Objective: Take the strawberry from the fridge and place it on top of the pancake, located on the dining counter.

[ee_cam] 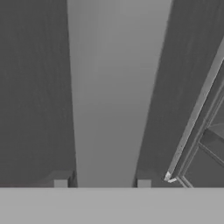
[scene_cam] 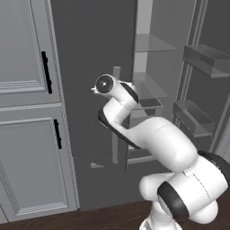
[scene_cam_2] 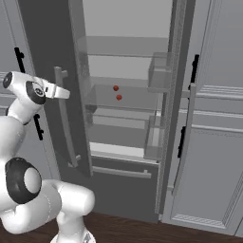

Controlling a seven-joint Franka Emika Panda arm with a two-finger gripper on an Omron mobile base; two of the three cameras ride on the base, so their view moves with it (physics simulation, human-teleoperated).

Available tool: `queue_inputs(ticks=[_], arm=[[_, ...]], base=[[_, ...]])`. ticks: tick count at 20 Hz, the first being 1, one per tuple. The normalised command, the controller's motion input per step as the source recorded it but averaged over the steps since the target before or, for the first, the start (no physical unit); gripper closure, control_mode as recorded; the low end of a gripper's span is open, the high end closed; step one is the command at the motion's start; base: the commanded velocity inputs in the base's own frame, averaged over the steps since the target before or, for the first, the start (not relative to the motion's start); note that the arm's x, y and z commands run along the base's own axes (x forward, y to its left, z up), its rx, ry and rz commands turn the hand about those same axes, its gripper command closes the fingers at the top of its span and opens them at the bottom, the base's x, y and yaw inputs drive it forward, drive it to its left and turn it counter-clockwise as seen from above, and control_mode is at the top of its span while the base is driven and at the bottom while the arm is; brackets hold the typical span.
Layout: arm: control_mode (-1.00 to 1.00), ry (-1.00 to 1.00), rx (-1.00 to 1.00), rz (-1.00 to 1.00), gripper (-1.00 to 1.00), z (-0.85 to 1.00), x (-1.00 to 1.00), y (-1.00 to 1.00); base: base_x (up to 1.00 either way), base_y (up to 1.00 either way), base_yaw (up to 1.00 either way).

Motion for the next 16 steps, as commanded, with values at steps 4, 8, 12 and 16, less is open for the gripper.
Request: queue_inputs(ticks=[4,8,12,16], arm=[[-1.00,0.00,0.00,-0.14,1.00,-0.06,-0.71,0.58],[-1.00,0.08,0.00,-0.09,1.00,-0.14,-0.58,0.60],[-1.00,0.00,0.00,-0.12,-1.00,-0.13,-0.49,0.71],[-1.00,-0.02,0.00,-0.17,-1.00,0.00,-0.36,0.45]], base=[[0.00,0.00,0.00],[0.00,0.00,0.00],[0.00,0.00,0.00],[0.00,0.00,0.00]])
